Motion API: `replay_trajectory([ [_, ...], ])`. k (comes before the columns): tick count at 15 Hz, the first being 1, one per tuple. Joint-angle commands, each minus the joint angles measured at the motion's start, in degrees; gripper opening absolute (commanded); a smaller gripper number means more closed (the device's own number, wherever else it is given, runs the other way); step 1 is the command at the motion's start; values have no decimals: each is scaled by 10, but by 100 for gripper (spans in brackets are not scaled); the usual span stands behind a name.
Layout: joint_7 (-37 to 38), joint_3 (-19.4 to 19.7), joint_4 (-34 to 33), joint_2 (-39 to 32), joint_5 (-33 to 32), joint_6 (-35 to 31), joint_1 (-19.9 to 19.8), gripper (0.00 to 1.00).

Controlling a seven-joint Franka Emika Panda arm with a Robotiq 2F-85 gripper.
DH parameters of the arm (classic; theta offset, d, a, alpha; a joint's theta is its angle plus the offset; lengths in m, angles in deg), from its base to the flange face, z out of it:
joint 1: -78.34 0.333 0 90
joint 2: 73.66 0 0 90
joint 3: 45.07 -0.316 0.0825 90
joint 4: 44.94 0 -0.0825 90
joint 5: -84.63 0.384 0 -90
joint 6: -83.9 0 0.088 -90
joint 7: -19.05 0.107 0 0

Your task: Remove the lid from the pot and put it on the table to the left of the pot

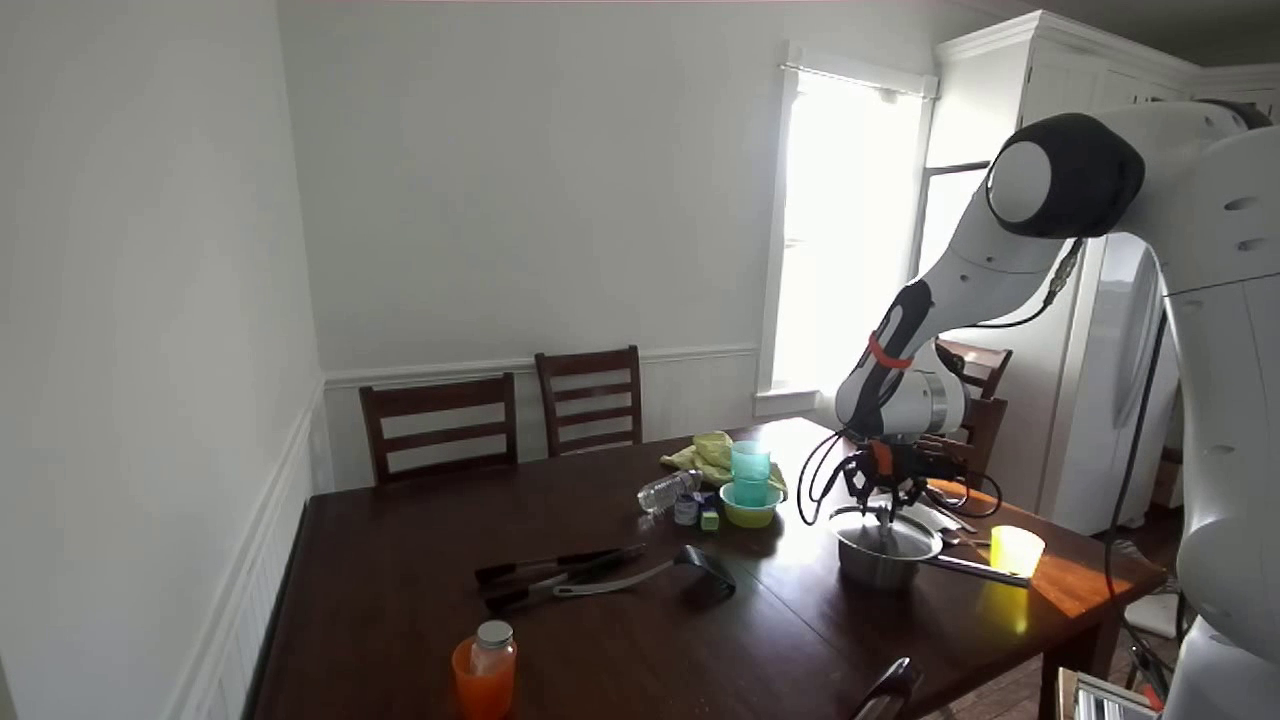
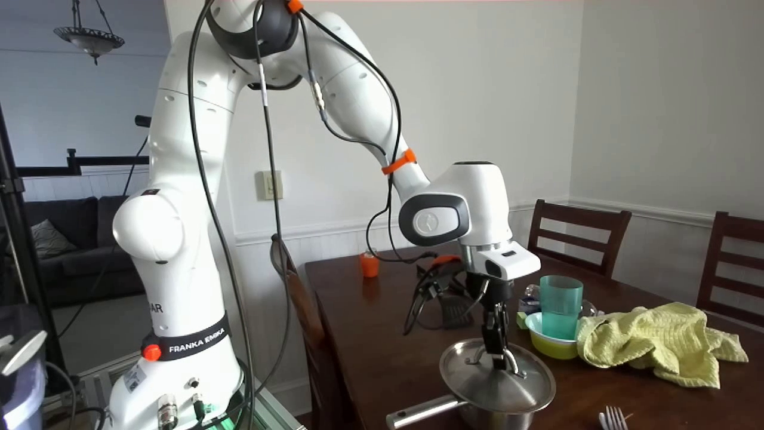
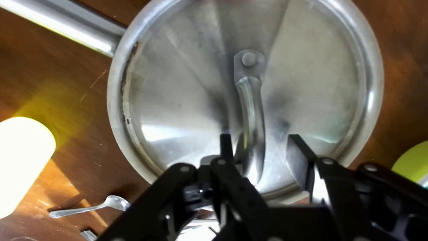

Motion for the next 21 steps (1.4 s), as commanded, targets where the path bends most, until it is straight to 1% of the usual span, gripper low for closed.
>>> replay_trajectory([
  [1, -12, 7, -14, -5, 17, 14, 3, 17],
  [3, -10, 10, -15, -2, 16, 17, 3, 3],
  [5, -9, 13, -16, 0, 15, 20, 4, 0],
  [6, -8, 15, -17, 0, 13, 21, 4, 4],
  [9, -8, 17, -16, 2, 14, 22, 4, 4],
  [13, -11, 20, -13, 28, 7, 34, 9, 4],
  [15, -8, 22, -17, 42, 2, 52, 13, 4],
  [18, -4, 19, -20, 63, -4, 73, 22, 4],
  [21, 1, 11, -8, 90, -20, 80, 46, 4],
])
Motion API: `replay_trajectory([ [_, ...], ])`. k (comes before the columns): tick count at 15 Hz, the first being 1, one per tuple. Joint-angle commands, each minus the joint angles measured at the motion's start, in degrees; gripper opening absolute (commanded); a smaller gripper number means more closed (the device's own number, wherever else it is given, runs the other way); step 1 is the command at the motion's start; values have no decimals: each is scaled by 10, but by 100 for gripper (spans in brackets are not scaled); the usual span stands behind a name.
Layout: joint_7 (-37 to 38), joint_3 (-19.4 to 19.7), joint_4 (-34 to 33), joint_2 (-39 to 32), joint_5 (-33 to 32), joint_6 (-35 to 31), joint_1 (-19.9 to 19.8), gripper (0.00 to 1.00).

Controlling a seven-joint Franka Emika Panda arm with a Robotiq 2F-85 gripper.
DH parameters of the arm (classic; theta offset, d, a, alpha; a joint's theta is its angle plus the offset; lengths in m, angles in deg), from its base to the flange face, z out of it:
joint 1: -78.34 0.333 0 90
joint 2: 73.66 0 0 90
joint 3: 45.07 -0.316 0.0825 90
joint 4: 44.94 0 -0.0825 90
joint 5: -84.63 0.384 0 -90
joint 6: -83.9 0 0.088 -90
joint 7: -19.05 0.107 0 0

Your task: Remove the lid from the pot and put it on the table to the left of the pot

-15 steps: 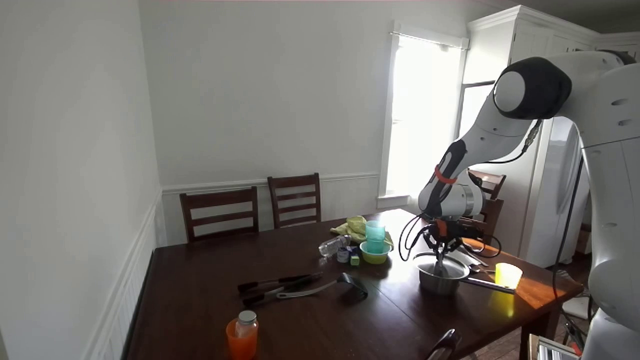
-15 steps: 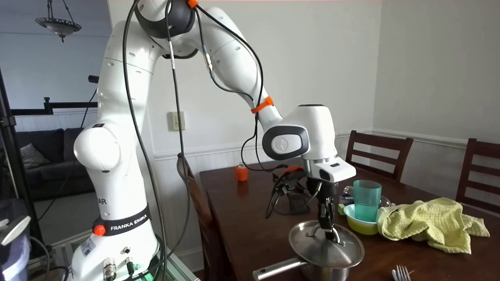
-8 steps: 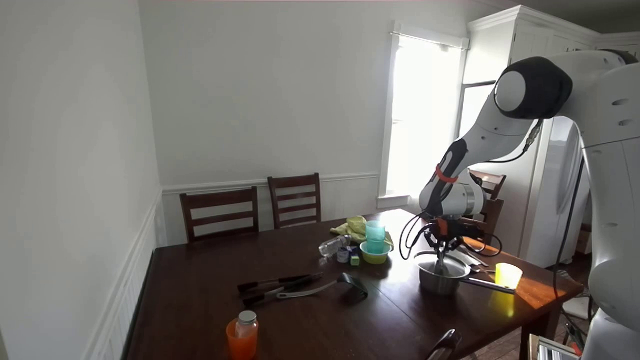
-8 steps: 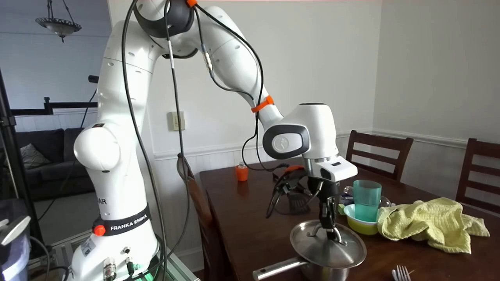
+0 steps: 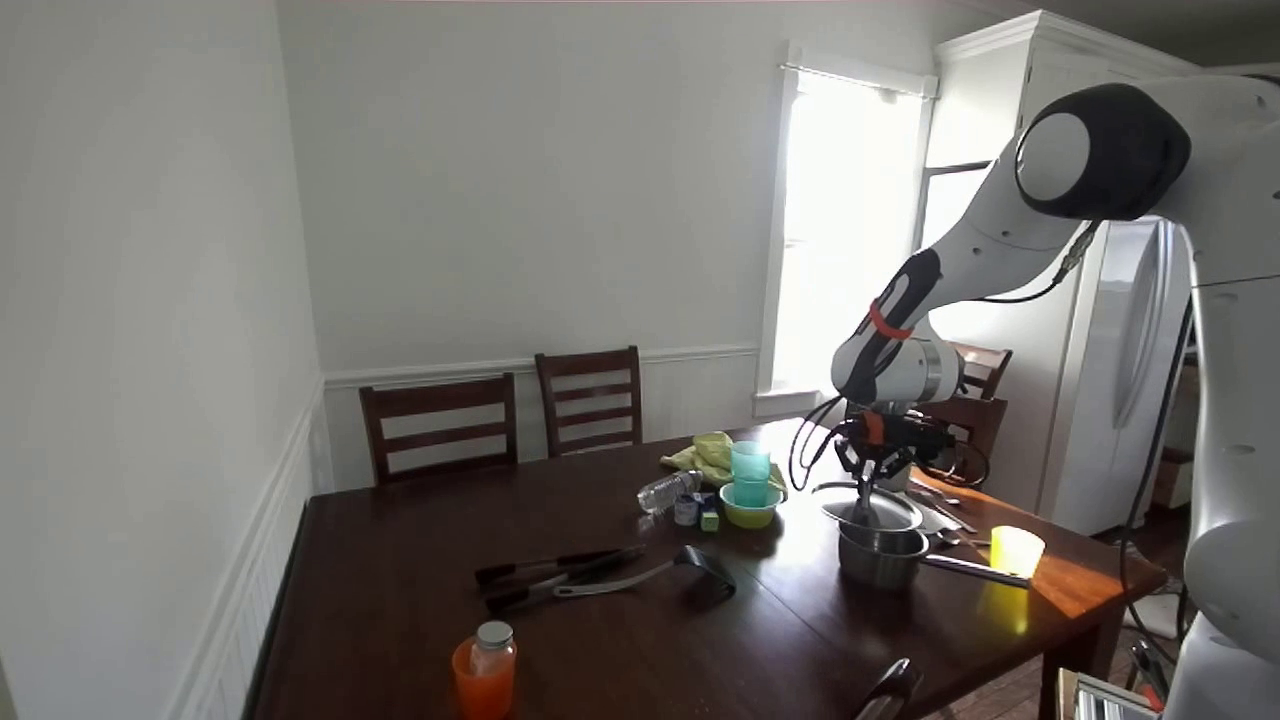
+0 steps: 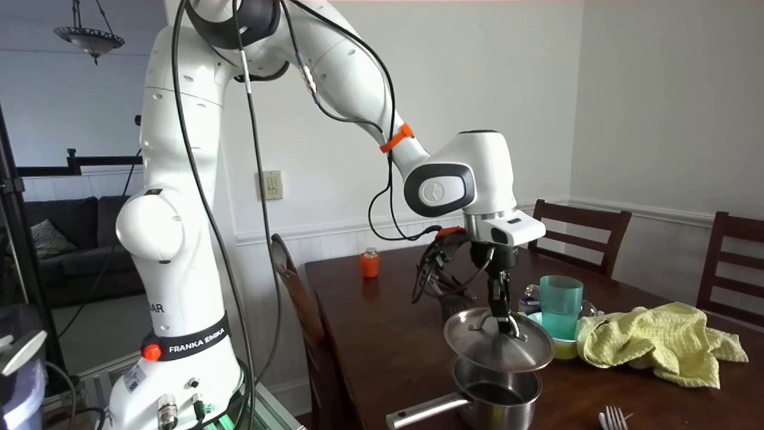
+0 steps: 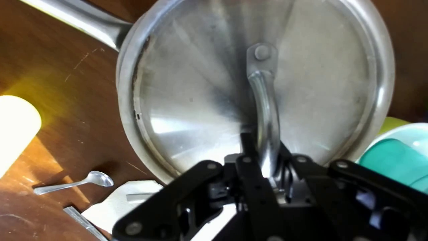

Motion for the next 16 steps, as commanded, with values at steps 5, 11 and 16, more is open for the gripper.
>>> replay_trajectory([
  [5, -3, -24, 49, 73, -33, 10, 66, 4],
  [11, -14, -58, 102, 79, -51, -12, 100, 4],
  [16, -11, -71, 112, 58, -47, -18, 106, 15],
])
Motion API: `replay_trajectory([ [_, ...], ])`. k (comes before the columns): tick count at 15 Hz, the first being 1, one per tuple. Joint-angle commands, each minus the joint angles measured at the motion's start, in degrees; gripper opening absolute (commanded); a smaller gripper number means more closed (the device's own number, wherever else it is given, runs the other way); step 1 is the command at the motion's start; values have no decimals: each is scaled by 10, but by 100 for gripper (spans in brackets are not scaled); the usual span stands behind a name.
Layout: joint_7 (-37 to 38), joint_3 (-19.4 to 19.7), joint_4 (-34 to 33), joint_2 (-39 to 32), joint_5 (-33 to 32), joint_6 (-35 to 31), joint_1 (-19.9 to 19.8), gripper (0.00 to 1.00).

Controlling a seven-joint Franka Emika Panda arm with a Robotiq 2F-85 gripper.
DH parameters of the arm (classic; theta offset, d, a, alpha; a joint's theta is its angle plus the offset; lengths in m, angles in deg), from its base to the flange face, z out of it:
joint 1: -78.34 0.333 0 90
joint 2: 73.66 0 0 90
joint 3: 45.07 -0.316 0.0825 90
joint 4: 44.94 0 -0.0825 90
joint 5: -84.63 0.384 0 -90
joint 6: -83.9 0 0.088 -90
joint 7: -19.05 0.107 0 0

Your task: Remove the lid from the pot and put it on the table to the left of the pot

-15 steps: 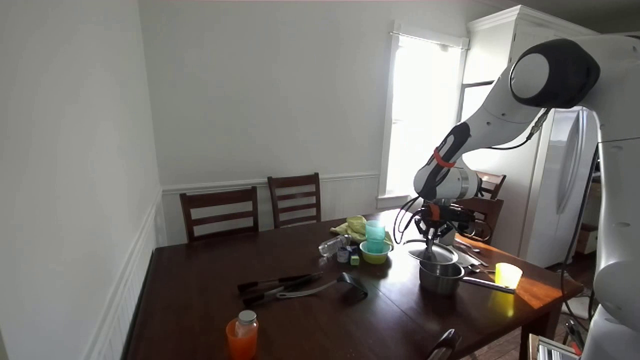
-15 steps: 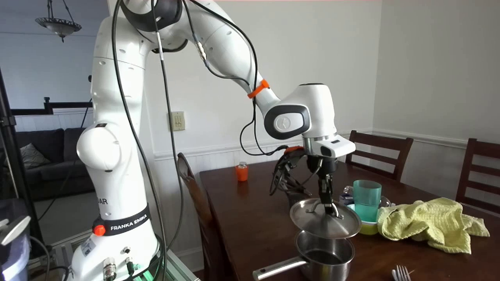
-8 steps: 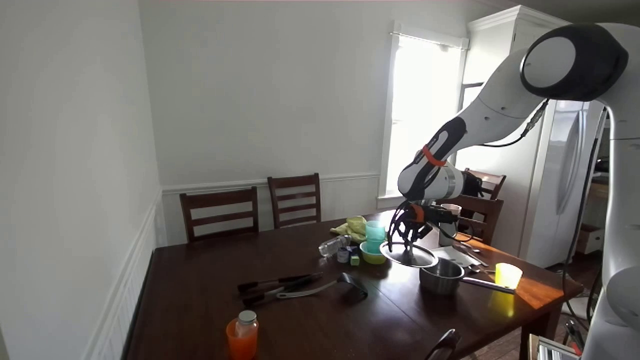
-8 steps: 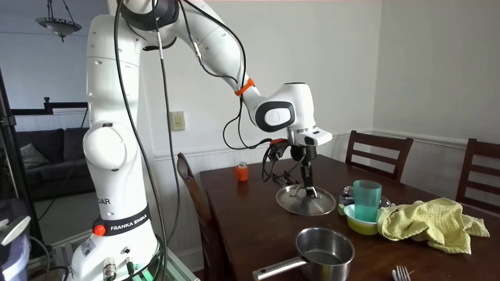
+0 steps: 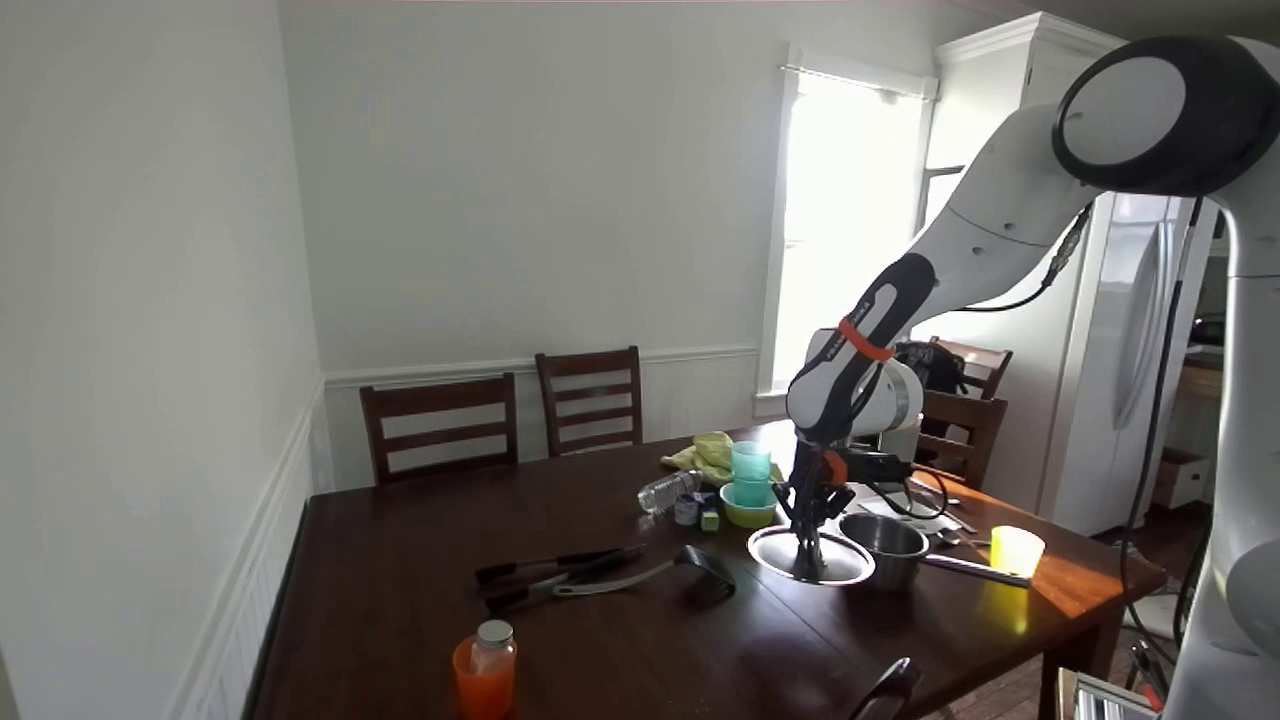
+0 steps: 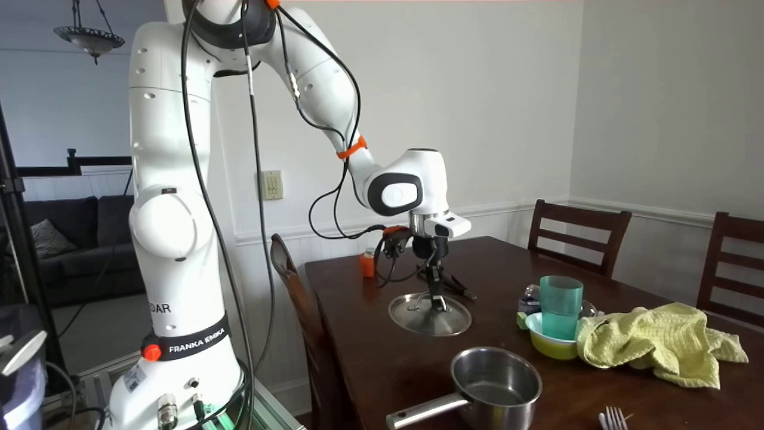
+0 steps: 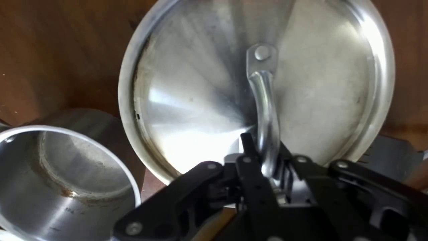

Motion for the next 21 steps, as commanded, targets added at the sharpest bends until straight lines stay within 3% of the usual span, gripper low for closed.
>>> replay_trajectory([
  [1, 1, -2, 4, 0, -3, -2, 0, 15],
  [4, 0, -2, 6, -1, -4, -4, 0, 15],
  [5, 0, -2, 6, -1, -4, -4, 0, 4],
  [14, -16, -23, 58, -53, 35, -149, 2, 4],
  [21, -18, -37, 57, -91, 56, -181, 0, 4],
])
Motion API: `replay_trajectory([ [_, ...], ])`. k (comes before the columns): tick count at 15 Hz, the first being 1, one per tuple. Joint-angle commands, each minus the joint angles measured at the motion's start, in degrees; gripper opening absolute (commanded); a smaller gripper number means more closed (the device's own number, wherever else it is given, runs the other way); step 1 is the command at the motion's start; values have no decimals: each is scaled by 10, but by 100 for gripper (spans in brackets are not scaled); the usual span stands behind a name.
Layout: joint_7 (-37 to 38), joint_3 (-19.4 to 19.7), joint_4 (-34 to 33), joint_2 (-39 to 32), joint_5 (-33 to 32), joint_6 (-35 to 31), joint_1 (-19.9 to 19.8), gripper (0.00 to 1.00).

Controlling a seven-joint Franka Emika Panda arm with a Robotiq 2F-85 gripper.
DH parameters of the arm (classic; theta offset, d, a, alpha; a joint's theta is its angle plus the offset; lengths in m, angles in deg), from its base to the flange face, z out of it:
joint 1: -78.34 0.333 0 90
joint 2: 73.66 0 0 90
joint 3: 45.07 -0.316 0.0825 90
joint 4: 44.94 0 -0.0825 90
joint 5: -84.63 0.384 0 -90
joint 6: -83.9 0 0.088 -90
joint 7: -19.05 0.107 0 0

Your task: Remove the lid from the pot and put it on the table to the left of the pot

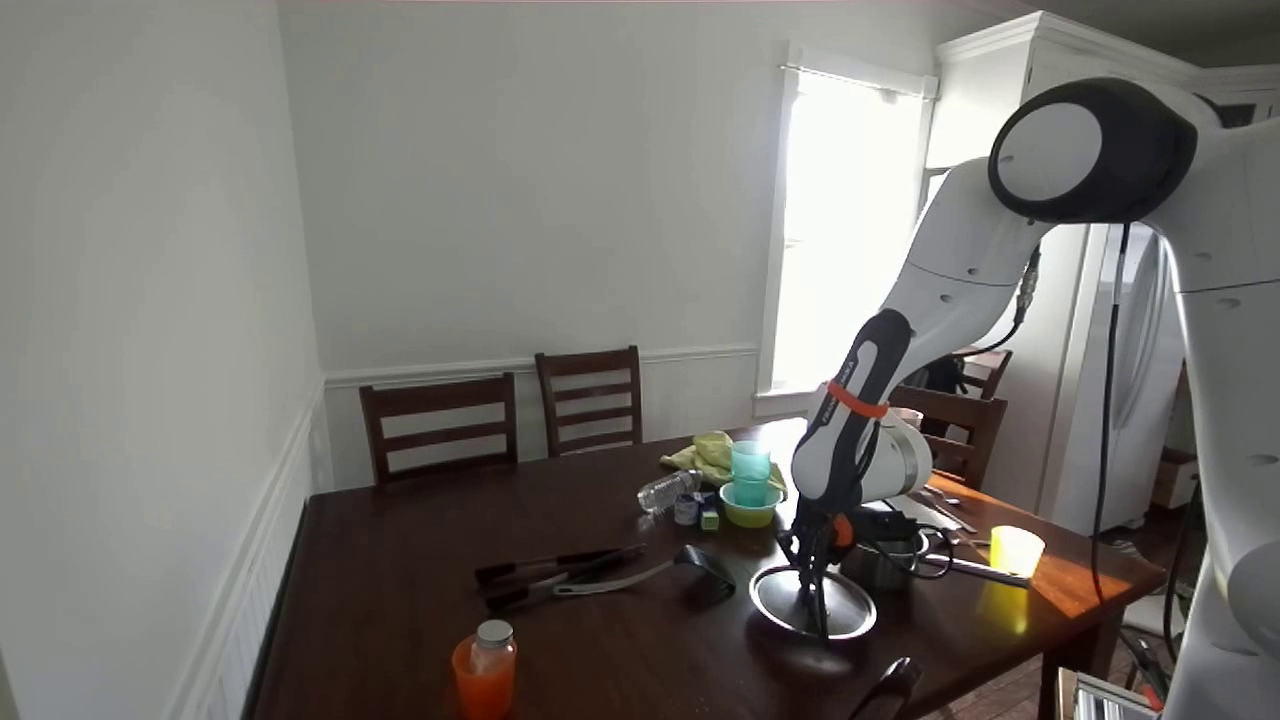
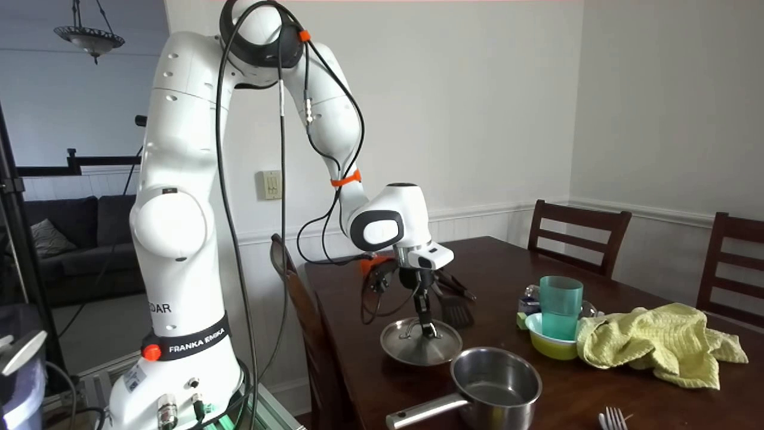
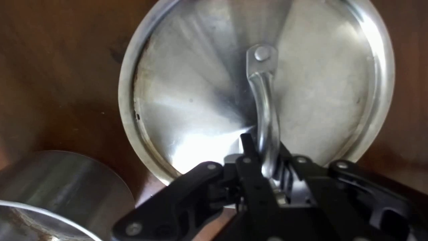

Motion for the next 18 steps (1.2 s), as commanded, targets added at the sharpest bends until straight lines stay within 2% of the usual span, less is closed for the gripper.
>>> replay_trajectory([
  [1, -14, -12, 3, -12, 30, -16, -3, 4],
  [5, -22, -32, 4, -22, 52, -15, -13, 4],
  [11, -24, -40, 6, -32, 61, -17, -14, 4],
  [12, -23, -37, 7, -32, 59, -18, -11, 29],
  [13, -24, -38, 7, -31, 59, -17, -11, 41],
  [18, -27, -33, 15, -17, 56, -12, -9, 74],
])
